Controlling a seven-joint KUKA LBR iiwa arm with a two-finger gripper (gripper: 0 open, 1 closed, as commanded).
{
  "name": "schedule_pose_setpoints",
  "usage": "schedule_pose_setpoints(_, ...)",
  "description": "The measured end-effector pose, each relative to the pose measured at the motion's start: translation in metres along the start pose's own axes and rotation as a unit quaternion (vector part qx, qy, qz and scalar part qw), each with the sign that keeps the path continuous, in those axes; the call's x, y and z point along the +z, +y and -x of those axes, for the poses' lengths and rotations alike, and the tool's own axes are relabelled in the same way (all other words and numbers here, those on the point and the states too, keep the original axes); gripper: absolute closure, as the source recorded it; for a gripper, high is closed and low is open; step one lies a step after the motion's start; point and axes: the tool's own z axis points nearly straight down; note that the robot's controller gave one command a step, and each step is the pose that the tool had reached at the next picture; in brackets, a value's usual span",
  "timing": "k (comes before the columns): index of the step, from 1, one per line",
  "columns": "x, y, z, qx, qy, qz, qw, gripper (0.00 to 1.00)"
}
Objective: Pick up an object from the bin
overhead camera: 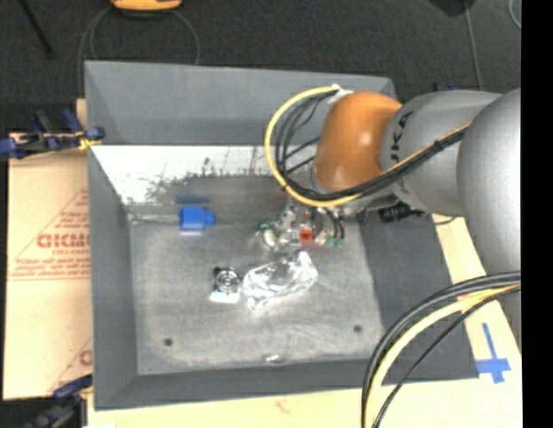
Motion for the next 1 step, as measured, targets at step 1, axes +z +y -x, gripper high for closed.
schedule_pose_setpoints(1,0.0,-0.0001,0.0,0.001,0.0,0.0,1.0,1.0)
